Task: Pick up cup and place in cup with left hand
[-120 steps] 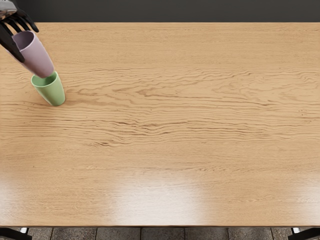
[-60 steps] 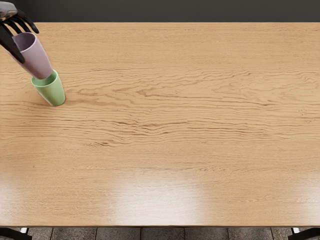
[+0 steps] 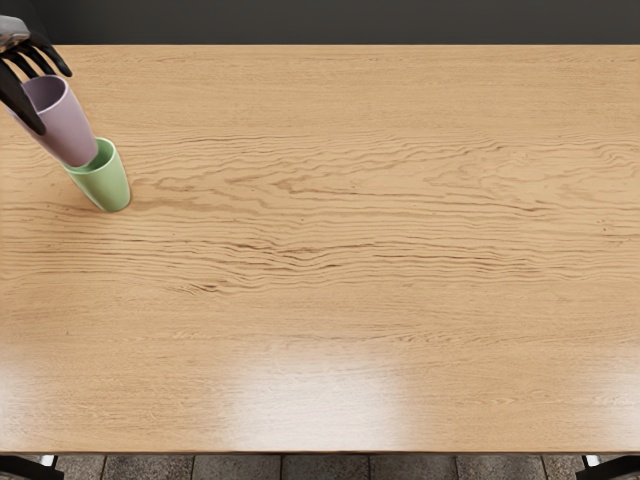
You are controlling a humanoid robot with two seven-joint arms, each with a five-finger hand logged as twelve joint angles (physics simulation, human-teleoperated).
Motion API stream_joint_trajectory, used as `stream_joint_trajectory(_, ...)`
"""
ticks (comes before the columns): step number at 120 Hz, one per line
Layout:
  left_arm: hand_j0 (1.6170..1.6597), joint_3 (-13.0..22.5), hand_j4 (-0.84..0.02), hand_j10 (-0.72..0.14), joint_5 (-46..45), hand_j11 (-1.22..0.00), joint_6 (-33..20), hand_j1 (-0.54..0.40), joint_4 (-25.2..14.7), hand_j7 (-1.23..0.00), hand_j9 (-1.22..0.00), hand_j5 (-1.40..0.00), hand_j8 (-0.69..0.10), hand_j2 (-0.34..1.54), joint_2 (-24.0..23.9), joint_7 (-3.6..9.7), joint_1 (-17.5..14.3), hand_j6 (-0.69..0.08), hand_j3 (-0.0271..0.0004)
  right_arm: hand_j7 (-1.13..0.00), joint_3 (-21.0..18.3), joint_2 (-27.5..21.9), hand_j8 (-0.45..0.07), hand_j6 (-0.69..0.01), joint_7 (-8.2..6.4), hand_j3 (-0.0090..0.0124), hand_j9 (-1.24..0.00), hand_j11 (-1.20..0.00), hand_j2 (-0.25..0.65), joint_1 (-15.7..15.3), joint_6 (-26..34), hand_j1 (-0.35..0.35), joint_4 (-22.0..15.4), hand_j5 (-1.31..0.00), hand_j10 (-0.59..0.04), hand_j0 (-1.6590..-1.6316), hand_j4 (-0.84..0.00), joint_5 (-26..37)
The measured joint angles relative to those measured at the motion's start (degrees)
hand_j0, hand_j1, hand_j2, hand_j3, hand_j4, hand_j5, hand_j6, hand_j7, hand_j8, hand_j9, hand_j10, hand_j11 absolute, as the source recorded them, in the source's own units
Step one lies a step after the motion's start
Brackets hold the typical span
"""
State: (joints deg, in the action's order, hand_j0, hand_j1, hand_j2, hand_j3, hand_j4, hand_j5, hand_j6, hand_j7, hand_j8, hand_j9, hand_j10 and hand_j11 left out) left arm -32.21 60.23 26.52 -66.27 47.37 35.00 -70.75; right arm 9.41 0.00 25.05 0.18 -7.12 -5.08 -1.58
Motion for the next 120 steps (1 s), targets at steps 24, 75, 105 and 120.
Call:
stream_joint_trajectory(24, 1.6572, 0.0, -0.453, -0.457, 0.0, -0.60, -0.2, -0.121, 1.8, -0.61, -0.60, -0.61, -0.367, 0.23, -2.0, 0.00, 0.0, -0.392, 0.0000, 0.00, 0.0, 0.0, 0.000, -0.001, 0.00, 0.0000, 0.00, 0.00, 0.000, 0.0, 0.0, -0.349, 0.0, 0.00, 0.000, -1.6581, 0.000, 0.0)
stream_joint_trajectory(75, 1.6572, 0.0, -0.466, -0.468, 0.1, -0.62, -0.3, -0.124, 3.5, -0.63, -0.62, -0.62, -0.367, 0.25, -3.2, 0.00, 0.0, -0.388, 0.0000, 0.00, 0.0, 0.0, 0.000, -0.001, 0.00, 0.0000, 0.00, 0.00, 0.000, 0.0, 0.1, -0.349, 0.1, 0.00, 0.000, -1.6581, 0.000, 0.0)
stream_joint_trajectory(105, 1.6571, 0.0, -0.473, -0.476, 0.1, -0.63, -0.2, -0.133, 5.2, -0.63, -0.63, -0.63, -0.365, 0.26, -3.8, 0.00, -0.2, -0.383, 0.0000, 0.00, 0.0, 0.0, 0.000, -0.001, 0.00, 0.0000, 0.00, 0.00, 0.000, 0.0, 0.1, -0.349, 0.1, 0.00, 0.000, -1.6581, 0.000, 0.0)
stream_joint_trajectory(120, 1.6570, 0.0, -0.477, -0.480, 0.1, -0.63, -0.2, -0.126, 5.7, -0.63, -0.63, -0.64, -0.369, 0.26, -3.7, 0.00, -0.3, -0.389, 0.0000, 0.00, 0.0, 0.0, 0.000, -0.001, 0.00, 0.0000, 0.00, 0.00, 0.000, 0.1, 0.1, -0.349, 0.1, 0.00, 0.000, -1.6581, 0.000, 0.0)
